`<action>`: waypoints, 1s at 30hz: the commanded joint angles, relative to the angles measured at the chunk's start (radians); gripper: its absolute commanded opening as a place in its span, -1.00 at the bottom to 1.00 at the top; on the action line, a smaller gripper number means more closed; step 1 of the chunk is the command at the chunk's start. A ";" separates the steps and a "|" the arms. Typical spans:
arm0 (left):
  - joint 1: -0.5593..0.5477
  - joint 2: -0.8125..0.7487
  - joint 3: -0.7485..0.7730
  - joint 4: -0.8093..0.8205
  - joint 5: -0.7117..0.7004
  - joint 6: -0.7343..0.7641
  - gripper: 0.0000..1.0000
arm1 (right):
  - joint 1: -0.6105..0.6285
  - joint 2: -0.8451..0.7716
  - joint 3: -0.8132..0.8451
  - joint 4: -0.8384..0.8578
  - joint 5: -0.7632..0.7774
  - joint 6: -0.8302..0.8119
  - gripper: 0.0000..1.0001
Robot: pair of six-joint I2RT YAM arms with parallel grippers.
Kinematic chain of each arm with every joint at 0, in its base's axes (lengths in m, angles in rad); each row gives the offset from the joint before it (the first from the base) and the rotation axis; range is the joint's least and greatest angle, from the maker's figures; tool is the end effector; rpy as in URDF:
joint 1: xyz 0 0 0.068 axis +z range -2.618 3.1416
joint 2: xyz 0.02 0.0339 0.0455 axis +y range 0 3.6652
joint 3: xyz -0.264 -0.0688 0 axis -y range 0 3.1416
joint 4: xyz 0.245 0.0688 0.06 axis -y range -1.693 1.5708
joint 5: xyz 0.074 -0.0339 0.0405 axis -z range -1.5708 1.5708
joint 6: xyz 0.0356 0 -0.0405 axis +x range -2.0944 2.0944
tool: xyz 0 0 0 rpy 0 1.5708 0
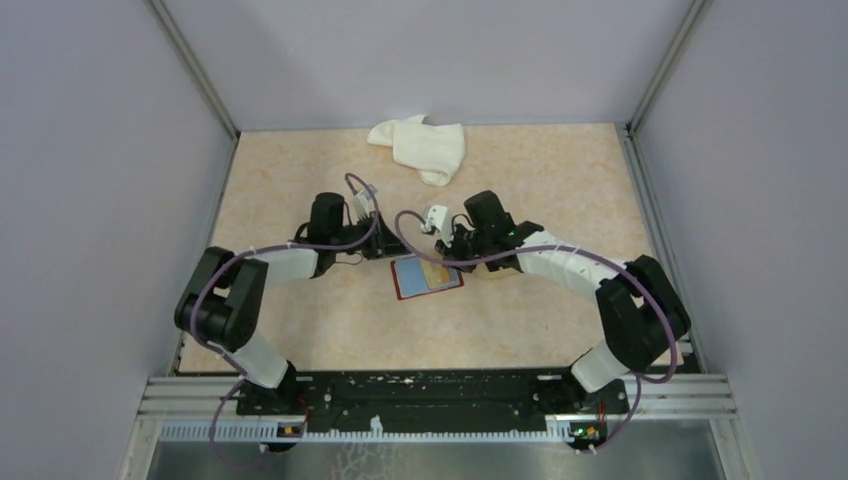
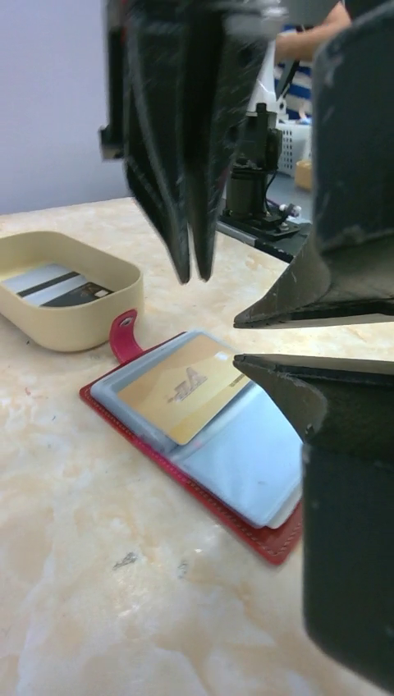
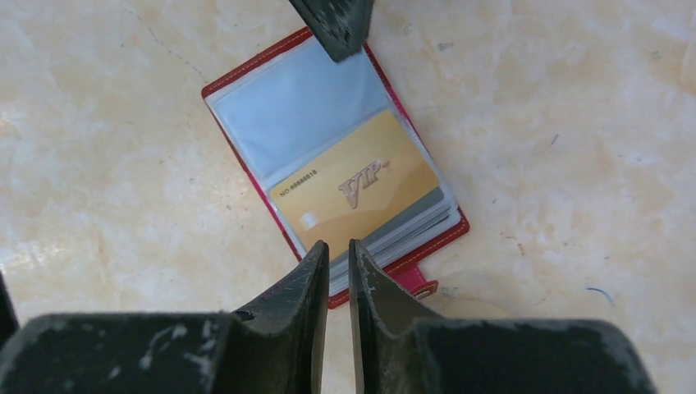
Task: Put the credit cards into the card holder
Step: Insert the credit card into the card holder, then close the card holder at the center of the board.
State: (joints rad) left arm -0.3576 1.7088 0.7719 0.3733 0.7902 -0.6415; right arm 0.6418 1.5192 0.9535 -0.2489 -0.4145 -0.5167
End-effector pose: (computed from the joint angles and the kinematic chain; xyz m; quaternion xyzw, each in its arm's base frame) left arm 0.3036 -0.1404 0.1602 0.0695 0.8265 -0.5093 0.2295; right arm 0.2466 0.2022 0.2189 -0.5614 0.7195 0.2134 0.3486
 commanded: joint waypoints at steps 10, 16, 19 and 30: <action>0.007 -0.512 -0.421 0.073 -0.386 0.072 -0.04 | -0.028 0.163 0.070 0.034 0.128 0.228 -0.55; 0.022 -0.530 -0.500 0.120 -0.417 -0.010 0.96 | -0.028 0.202 0.087 0.012 0.210 0.234 -0.51; 0.022 -0.480 -0.495 0.138 -0.354 -0.064 0.97 | -0.028 0.225 0.095 -0.004 0.244 0.233 -0.55; 0.019 -0.252 -0.492 0.224 -0.242 -0.204 0.68 | -0.028 0.280 0.129 -0.066 0.289 0.224 -0.69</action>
State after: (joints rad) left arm -0.3393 1.4086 0.2848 0.5819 0.5285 -0.7948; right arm 0.6117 1.7752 1.0557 -0.2714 -0.1600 -0.2909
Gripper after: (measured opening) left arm 0.834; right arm 0.160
